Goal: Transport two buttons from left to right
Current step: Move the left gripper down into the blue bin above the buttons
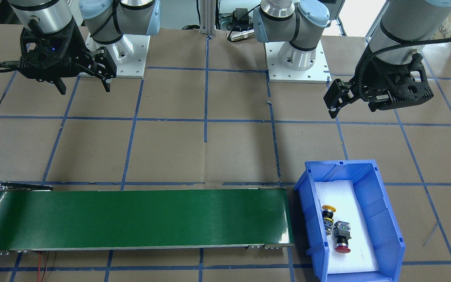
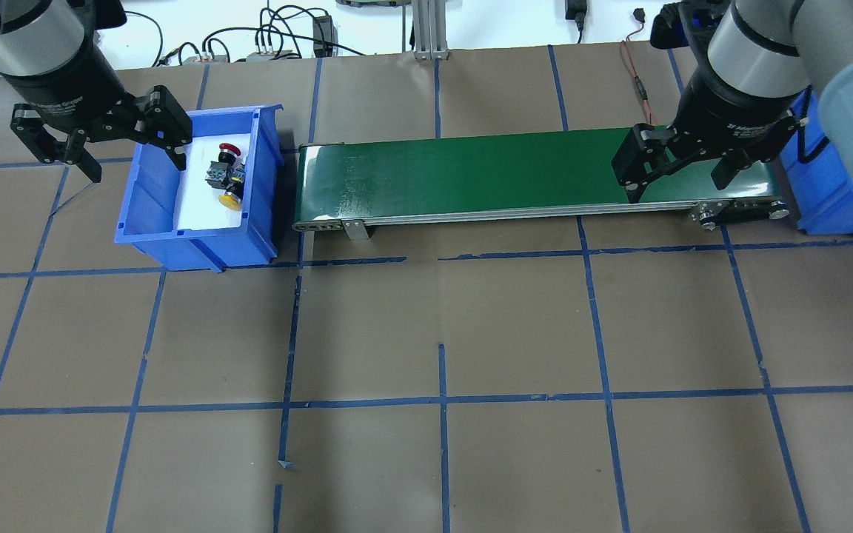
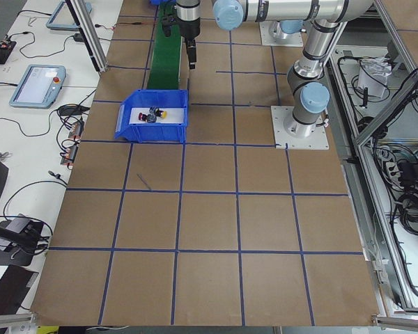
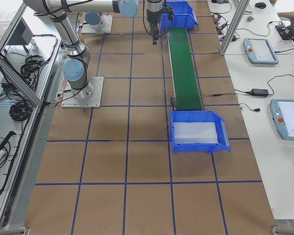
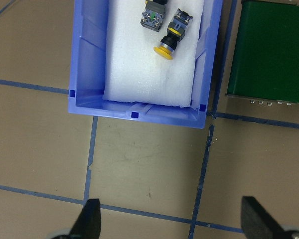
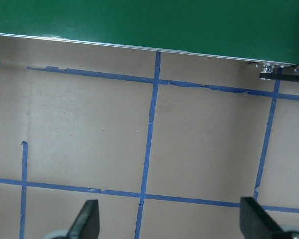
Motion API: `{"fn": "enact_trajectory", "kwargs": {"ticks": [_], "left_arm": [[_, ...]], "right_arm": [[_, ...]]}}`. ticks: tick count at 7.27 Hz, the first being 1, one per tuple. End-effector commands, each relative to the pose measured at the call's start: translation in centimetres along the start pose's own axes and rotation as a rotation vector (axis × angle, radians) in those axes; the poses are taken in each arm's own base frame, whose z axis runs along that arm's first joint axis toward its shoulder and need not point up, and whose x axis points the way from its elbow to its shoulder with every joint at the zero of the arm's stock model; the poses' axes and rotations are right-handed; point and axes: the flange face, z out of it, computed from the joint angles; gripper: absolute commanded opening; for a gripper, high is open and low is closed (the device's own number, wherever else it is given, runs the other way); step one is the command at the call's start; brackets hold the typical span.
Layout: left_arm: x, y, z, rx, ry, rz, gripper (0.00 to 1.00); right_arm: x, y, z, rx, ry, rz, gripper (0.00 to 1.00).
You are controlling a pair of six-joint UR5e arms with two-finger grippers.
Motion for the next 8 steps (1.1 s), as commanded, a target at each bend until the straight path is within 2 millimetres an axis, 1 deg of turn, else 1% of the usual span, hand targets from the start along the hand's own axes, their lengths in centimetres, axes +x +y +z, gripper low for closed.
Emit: {"fn": "enact_trajectory", "kwargs": {"ticks": [1, 2, 3, 4, 5, 8], "left_arm": [[-0.1, -0.3, 0.4, -0.008, 0.005, 0.000, 1.00], [-0.2, -0.8, 1.0, -0.020, -0.003, 0.007, 1.00], [-1.0, -1.3, 0.0, 0.005, -0.002, -0.005, 1.00], [-1.3, -2.4, 0.9, 0.004, 0.003, -0.001, 1.00], [-1.0, -5.1, 3.3, 0.027, 0.008, 0.001, 1.00], [-0.6, -10.9, 10.6, 0.047, 0.007, 0.056, 1.00]], "right_arm": [[0.0, 0.1, 0.0, -0.001, 0.000, 0.005, 1.00], [0.0, 0.2, 0.2, -0.004, -0.001, 0.005, 1.00], [0.0, 0.2, 0.2, -0.006, -0.001, 0.005, 1.00], [-0.1, 0.2, 0.2, -0.004, -0.002, 0.005, 1.00], [-0.1, 0.3, 0.1, -0.003, -0.001, 0.007, 1.00], [0.1, -0.1, 0.3, 0.003, 0.000, 0.010, 1.00]]}}
